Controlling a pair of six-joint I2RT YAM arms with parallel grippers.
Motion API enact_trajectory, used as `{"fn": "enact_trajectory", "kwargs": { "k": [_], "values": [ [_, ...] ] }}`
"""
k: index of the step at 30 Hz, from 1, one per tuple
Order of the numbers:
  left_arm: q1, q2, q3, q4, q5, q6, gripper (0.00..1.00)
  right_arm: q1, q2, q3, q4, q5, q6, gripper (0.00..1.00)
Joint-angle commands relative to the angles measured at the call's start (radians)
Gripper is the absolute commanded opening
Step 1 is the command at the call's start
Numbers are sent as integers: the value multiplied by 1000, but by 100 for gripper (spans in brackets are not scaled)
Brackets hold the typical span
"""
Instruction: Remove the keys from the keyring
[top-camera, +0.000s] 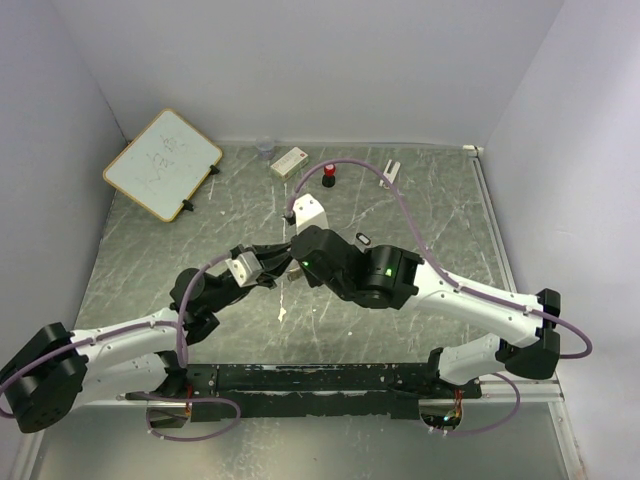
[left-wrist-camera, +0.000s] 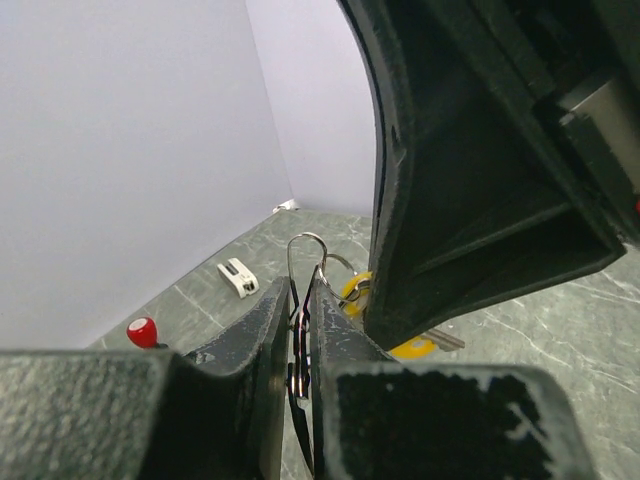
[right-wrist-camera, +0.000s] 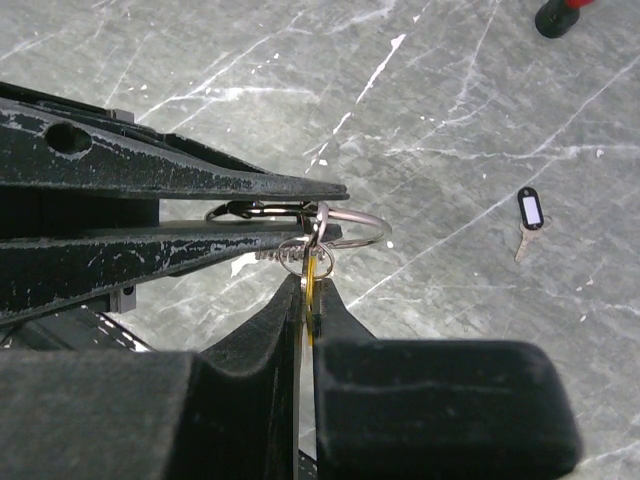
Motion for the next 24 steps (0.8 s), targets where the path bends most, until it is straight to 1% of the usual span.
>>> {"fn": "enact_trajectory", "kwargs": {
  "k": [1, 8, 11, 20, 22, 24],
  "values": [
    [-2, -38, 25, 39, -18, 12, 11, 6, 28, -10, 7, -17, -10, 0],
    [-3, -79, 16, 41, -25, 18, 10, 6, 47, -6, 14, -35, -13, 0],
    [-3, -94, 15, 28, -35, 26, 10, 6, 32, -2, 5, -12, -6, 0],
    [-2, -72, -13, -36, -91, 20, 11, 6, -47, 3, -50, 172, 23, 0],
    [-3, -60, -20, -60, -127, 13, 11, 6, -75, -6, -44, 221, 27, 0],
    [-2, -42, 0, -124, -183, 3, 11, 1, -101, -25, -22, 275, 20, 0]
  ]
}}
